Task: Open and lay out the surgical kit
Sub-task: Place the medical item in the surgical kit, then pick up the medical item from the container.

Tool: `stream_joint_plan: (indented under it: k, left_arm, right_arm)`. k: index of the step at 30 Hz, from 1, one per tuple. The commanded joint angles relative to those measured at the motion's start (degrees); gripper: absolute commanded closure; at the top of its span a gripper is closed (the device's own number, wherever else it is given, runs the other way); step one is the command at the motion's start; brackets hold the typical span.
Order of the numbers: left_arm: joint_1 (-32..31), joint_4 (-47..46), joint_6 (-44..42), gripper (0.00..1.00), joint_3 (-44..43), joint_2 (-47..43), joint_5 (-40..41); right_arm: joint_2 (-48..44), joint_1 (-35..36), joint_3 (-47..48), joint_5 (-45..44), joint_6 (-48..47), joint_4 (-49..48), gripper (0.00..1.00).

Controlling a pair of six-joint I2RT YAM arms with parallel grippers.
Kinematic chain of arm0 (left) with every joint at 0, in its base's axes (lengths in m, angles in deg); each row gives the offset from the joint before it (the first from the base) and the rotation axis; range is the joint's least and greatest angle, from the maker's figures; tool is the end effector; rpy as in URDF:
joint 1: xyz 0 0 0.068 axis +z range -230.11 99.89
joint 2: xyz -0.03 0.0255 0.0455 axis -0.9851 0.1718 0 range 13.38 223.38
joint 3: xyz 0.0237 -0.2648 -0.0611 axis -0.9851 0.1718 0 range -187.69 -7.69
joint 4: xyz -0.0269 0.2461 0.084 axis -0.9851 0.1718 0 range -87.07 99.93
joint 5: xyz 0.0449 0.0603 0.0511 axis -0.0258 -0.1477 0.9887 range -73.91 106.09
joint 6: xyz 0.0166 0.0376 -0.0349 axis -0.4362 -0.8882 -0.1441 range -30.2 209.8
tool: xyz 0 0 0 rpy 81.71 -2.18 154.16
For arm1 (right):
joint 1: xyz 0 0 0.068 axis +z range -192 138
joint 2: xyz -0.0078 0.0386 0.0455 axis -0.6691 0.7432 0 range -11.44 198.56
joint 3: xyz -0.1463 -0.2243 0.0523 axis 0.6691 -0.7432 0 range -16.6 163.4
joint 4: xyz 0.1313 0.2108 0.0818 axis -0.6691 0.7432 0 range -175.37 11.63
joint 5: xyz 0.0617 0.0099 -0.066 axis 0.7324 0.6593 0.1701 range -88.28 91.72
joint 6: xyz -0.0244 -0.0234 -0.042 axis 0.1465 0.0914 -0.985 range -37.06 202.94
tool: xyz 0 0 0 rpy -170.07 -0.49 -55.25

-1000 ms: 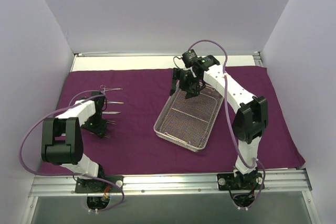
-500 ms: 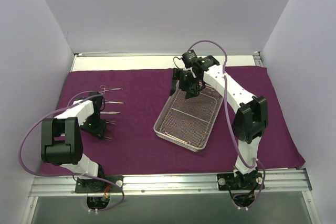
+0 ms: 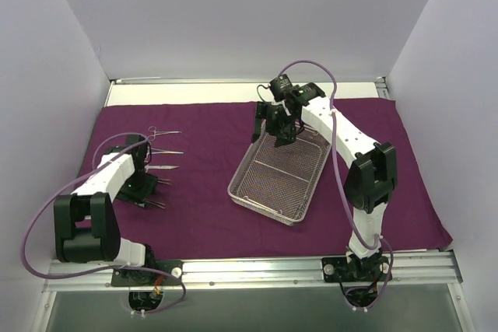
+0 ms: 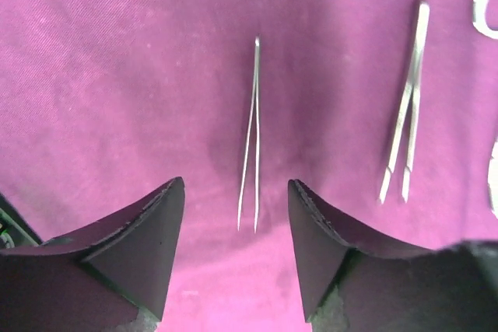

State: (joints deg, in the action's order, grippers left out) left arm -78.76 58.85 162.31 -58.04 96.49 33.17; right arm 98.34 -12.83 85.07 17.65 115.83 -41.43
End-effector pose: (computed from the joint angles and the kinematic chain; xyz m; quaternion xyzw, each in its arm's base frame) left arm 0.2289 0.0158 0.1854 -0.5955 0.7894 0.1141 0.0957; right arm 0.3681 0.2166 0.3015 -0.0146 0.9375 0.2783 0.2085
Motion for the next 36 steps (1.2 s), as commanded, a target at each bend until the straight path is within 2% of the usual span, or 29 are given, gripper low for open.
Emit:
stream_joint_plan:
  k: [1,5,10,15,20,23,25,26,27,32,33,34,36]
  left_arm:
    - [0.3,3.6,-0.3,0.35,-3.2,-4.0,-1.1]
    - [0.2,5.7,-2.8,0.29,-5.1,-7.3,-3.3]
    - [-0.1,6.8,-11.1,0.24,-5.9,-15.2,-6.4]
    - [-0.7,4.6,-24.8,0.21,-4.0,-23.0,-16.1]
    - [-0.7,3.0,-30.8,0.2,-1.2,-28.8,-22.4]
    - [-0.7,0.5,-33.8,0.13,-1.4,-31.1,-26.1]
    - [-0.7,-0.6,-35.7,0.11,-3.0,-30.9,-27.9]
    - [-0.7,-1.2,-36.3,0.1,-3.4,-30.6,-28.6]
    - [-0.7,-1.5,-37.3,0.1,-3.9,-29.9,-29.0]
    - [-3.8,1.1,-39.9,0.09,-8.6,-26.5,-27.3]
    - [-4.5,2.7,-40.6,0.03,-9.4,-26.0,-26.3]
    - [-4.9,3.5,-41.0,0.06,-10.7,-26.0,-25.2]
    - [-6.1,5.2,-41.7,0.06,-12.1,-26.3,-21.4]
  right_arm:
    - [-0.1,-0.8,0.9,-1.3,-0.6,1.7,0.24]
    - [-1.2,-1.8,-1.5,-2.5,0.0,2.3,0.26]
    - [-3.3,-3.3,-7.8,-1.2,-1.2,2.8,0.29]
    - [-9.5,-3.5,-18.3,7.2,-9.2,-0.3,0.34]
    - [-14.0,-3.2,-26.1,9.7,-15.6,-3.2,0.43]
    - [-15.9,-1.9,-27.4,9.3,-17.1,-2.8,0.44]
    - [-15.7,-1.8,-27.2,5.8,-14.3,0.6,0.48]
    - [-15.5,-1.8,-26.9,4.9,-13.0,1.8,0.56]
    - [-15.4,-1.7,-26.8,4.4,-11.7,2.7,0.57]
    - [-17.1,-1.4,-25.6,-1.1,1.8,8.1,0.55]
    - [-17.3,-1.1,-25.3,-2.3,3.9,9.2,0.55]
    - [-17.2,-0.9,-25.4,-3.4,5.9,9.6,0.54]
    - [-16.7,-0.3,-25.6,-7.3,11.0,10.0,0.54]
